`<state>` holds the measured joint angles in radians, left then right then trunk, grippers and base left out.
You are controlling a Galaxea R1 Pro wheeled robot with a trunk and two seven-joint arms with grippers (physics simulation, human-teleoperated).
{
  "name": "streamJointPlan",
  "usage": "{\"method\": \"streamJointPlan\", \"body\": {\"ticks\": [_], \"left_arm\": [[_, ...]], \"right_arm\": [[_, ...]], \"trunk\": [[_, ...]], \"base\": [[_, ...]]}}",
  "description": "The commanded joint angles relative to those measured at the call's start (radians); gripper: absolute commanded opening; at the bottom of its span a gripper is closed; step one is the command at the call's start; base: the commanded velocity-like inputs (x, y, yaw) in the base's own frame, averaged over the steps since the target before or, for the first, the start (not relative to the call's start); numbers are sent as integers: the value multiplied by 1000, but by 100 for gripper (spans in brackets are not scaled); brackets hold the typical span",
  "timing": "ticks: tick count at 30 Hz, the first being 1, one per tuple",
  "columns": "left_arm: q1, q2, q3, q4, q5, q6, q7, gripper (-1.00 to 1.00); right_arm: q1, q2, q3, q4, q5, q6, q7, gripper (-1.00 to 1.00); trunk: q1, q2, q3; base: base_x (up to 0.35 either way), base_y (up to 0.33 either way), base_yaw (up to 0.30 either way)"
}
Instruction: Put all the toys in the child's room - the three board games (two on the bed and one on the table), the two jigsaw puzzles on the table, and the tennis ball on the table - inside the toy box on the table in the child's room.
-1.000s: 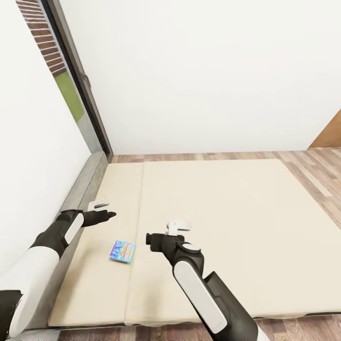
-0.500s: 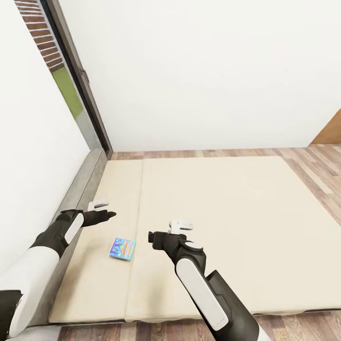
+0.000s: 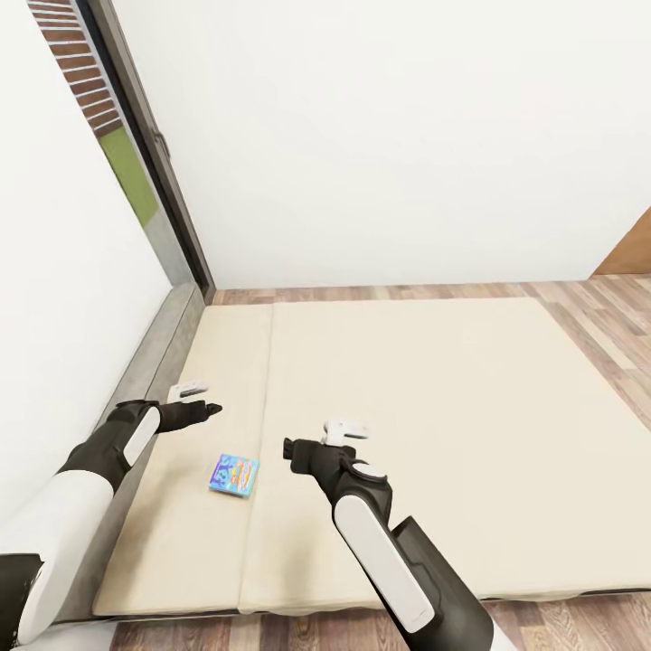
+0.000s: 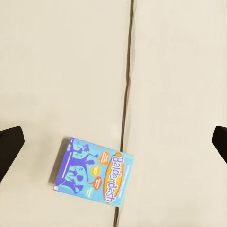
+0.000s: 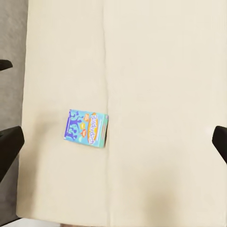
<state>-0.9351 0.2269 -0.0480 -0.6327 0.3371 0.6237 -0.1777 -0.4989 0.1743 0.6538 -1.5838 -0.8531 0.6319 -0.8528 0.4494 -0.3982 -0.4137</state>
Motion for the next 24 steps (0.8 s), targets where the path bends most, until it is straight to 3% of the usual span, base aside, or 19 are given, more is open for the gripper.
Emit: {"method": "streamJointPlan", "body": {"ticks": [1, 6, 24], "left_arm": [[-1, 1, -4, -1, 2, 1, -1, 100], [-9, -28, -5, -29, 14, 19, -12, 100], [-20, -40, -9, -80, 14, 27, -8, 100]], "right_arm": [[-1, 0, 1, -1, -7, 0, -9, 100], [-3, 0, 29, 18, -5, 4, -30, 100], [-3, 0, 57, 20, -4, 5, -28, 100]], "trunk": [[1, -2, -2], [1, -2, -2], [1, -2, -2]], "base": [[0, 0, 0], [0, 0, 0], [0, 0, 0]]}}
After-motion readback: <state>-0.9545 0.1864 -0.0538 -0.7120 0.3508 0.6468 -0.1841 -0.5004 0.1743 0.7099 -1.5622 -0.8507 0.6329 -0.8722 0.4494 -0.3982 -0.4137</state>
